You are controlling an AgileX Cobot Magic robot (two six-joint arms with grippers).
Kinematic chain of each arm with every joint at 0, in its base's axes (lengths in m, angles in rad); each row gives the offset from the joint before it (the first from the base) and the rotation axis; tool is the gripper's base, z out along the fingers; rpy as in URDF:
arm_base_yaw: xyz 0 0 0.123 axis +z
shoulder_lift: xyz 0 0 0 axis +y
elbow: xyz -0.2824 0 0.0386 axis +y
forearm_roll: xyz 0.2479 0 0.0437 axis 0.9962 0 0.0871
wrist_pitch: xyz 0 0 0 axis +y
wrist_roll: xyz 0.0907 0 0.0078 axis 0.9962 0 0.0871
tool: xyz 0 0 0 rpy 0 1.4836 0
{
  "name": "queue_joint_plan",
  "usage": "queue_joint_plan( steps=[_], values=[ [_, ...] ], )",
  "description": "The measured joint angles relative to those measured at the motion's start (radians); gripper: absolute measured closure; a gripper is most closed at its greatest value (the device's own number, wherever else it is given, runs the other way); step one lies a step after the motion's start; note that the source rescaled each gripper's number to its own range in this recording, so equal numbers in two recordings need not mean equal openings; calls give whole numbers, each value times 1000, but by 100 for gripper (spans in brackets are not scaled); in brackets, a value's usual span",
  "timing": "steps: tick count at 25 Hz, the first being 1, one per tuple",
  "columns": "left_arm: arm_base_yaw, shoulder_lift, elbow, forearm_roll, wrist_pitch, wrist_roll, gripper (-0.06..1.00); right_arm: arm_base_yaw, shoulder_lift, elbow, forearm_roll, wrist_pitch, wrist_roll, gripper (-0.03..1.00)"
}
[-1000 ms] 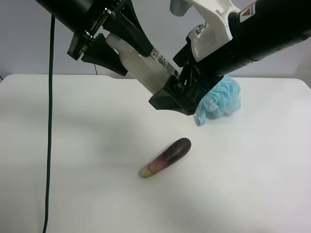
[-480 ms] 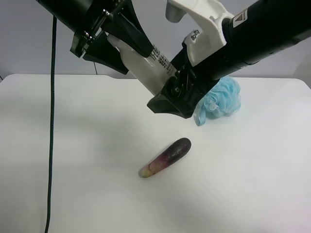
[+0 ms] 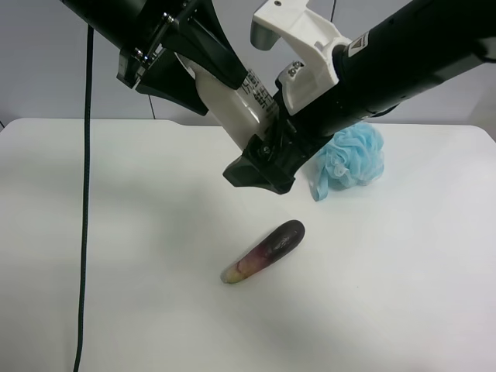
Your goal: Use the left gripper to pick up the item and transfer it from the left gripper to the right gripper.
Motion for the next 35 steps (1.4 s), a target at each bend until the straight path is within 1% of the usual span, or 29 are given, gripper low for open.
queue_joint_plan(
  steps=[3,6,7,8,9,10,11,12,14,27,28,29,30,31,32,33,35],
  values=[
    [0,0,0,0,0,3,91,0,1,0,52,-8,-43,-3],
    [0,0,0,-1,0,3,91,0,1,0,72,-9,-61,-3],
    [0,0,0,-1,0,3,91,0,1,0,74,-10,-61,-1],
    [0,0,0,-1,0,3,91,0,1,0,76,-13,-61,3],
    [0,0,0,-1,0,3,91,0,1,0,77,-14,-61,10],
    [0,0,0,-1,0,3,91,0,1,0,77,-16,-61,18],
    [0,0,0,-1,0,3,91,0,1,0,77,-16,-61,31],
    [0,0,0,-1,0,4,91,0,1,0,77,-16,-61,49],
    [0,0,0,1,2,6,91,0,1,0,81,-20,-57,97],
    [-1,-2,1,6,9,11,91,0,2,-1,82,-30,-59,96],
    [-1,-2,1,4,9,11,84,0,2,-1,82,-30,-60,96],
    [-1,-2,0,-9,6,7,63,0,2,-1,81,-28,-60,96],
    [-1,-4,0,-16,3,7,36,0,3,-1,81,-22,-60,96],
    [-1,-5,0,-14,2,5,18,0,5,-1,81,-19,-60,96],
    [-1,-5,0,-9,1,4,8,0,5,-1,81,-18,-60,96],
    [-1,-5,0,-6,1,4,3,0,5,-1,81,-17,-60,96],
    [-1,-5,0,5,-1,4,-1,0,5,-1,81,-16,-60,96]
  ],
)
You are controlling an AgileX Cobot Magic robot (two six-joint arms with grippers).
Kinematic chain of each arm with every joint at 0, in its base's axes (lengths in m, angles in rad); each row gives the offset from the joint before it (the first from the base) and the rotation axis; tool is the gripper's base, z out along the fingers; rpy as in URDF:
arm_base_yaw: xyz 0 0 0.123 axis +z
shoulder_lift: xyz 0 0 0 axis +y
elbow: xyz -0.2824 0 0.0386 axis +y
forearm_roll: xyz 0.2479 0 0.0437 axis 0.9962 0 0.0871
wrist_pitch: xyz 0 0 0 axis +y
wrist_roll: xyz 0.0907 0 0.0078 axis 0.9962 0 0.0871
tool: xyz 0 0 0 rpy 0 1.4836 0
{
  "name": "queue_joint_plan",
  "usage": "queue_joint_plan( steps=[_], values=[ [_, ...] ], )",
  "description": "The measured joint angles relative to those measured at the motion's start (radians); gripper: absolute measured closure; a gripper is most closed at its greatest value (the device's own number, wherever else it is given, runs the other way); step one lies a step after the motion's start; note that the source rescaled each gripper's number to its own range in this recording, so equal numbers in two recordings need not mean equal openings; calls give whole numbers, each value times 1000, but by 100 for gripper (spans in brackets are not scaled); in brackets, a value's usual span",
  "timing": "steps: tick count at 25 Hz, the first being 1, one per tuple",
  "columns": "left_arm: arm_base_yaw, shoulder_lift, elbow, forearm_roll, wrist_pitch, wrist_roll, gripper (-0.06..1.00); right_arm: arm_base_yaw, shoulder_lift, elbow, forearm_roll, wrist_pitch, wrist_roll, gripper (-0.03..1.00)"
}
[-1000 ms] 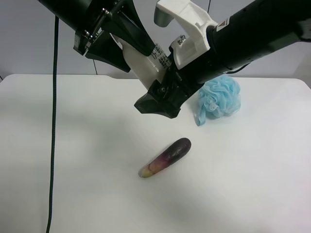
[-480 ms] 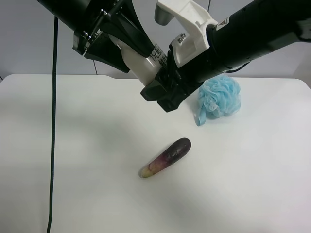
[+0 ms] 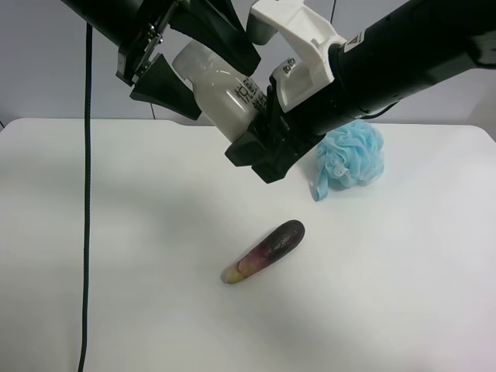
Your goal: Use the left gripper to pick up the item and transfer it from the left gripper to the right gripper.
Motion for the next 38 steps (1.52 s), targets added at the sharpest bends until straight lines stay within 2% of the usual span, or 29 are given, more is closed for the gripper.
queue_joint_plan(
  steps=[8,18,27,29,34,38],
  values=[
    [26,0,0,-9,1,14,-1,0,0,0,-4,7,0,96],
    [216,-57,0,-15,1,62,-1,0,1,0,-6,8,0,96],
    [413,-254,0,-5,2,73,-1,0,2,0,-6,8,0,96],
    [425,-317,0,48,3,74,-1,0,2,0,-6,8,0,96],
    [429,-490,9,265,3,19,-1,0,2,0,-6,8,8,96],
    [430,-662,87,399,2,-14,-1,0,2,0,-6,9,9,96]
  ],
)
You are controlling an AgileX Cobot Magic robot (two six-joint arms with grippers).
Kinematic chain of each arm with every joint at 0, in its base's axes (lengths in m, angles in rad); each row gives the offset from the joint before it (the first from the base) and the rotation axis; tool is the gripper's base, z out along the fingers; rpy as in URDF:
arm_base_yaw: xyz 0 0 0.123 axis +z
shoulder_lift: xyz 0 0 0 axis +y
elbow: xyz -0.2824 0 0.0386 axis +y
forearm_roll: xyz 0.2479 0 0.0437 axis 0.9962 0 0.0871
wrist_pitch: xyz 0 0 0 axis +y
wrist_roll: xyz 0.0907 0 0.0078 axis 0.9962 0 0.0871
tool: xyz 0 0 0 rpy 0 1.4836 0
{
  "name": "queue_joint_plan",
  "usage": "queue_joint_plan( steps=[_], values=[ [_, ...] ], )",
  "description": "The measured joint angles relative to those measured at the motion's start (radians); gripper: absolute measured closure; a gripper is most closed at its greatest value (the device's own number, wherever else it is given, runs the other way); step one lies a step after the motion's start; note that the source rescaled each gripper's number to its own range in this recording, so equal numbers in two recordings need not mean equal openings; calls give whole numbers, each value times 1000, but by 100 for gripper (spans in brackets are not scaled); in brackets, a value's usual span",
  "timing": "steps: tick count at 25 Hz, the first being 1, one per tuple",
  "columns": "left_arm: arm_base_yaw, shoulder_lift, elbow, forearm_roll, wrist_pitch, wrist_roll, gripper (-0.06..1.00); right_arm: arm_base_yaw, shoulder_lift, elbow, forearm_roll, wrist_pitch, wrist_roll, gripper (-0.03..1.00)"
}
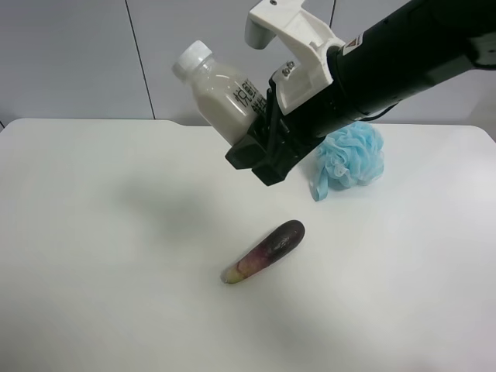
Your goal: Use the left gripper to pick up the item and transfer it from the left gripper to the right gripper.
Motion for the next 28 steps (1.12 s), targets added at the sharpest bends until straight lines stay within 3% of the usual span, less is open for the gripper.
queue_joint_plan(
  steps=[11,22,28],
  values=[
    [0,-585,455,222,5,-7,-1,0,0,0,7,0,3,96],
    [0,-976,785,280,-2,-64,-1,0,0,0,8,1,12,97],
    [0,-1006,854,332,-37,-92,-1,0,0,0,10,1,40,97]
  ],
)
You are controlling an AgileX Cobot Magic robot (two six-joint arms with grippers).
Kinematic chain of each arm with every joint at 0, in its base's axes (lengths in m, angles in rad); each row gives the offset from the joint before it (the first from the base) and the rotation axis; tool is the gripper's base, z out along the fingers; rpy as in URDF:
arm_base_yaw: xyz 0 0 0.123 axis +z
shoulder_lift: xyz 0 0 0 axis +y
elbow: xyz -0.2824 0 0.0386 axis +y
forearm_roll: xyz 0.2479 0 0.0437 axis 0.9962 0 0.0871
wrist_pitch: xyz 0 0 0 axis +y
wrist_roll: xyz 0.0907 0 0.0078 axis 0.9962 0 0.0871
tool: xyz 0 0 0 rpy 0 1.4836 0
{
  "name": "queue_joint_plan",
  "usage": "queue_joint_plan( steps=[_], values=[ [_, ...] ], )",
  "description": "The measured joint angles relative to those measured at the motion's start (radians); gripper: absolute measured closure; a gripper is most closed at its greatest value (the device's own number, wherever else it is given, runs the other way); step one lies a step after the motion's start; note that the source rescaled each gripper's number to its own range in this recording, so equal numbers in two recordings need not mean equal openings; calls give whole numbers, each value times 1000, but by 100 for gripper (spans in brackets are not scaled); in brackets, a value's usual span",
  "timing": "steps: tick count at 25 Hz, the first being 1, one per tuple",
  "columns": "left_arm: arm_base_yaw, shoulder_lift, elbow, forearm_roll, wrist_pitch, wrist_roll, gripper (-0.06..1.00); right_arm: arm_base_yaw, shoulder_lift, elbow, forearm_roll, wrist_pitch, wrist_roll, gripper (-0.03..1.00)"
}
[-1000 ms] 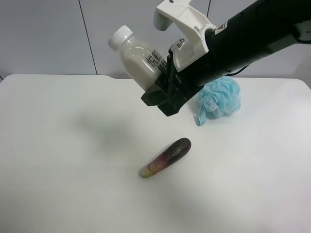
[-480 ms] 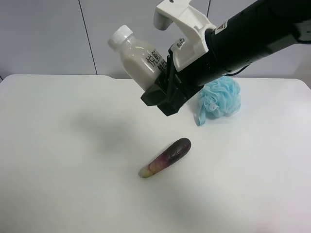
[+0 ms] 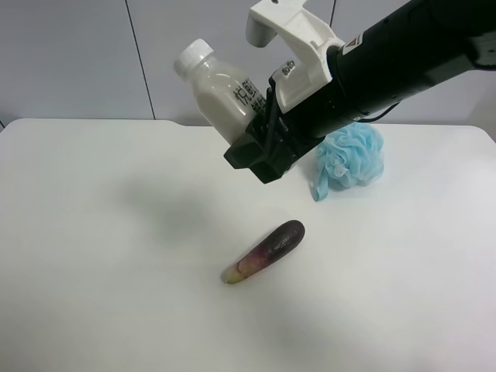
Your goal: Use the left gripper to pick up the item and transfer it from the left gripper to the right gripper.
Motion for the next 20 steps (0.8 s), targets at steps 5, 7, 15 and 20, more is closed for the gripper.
queue_joint_plan(
  steps=[5,7,15,20],
  values=[
    [0,0,44,8,-94,0,-1,0,0,0,0,0,12,97],
    [0,0,50,14,-107,0,-1,0,0,0,0,0,19,97],
    [0,-3,54,14,-119,0,-1,0,0,0,-1,4,103,97],
    [0,-3,54,14,-119,0,-1,0,-36,0,-92,28,242,97]
  ],
)
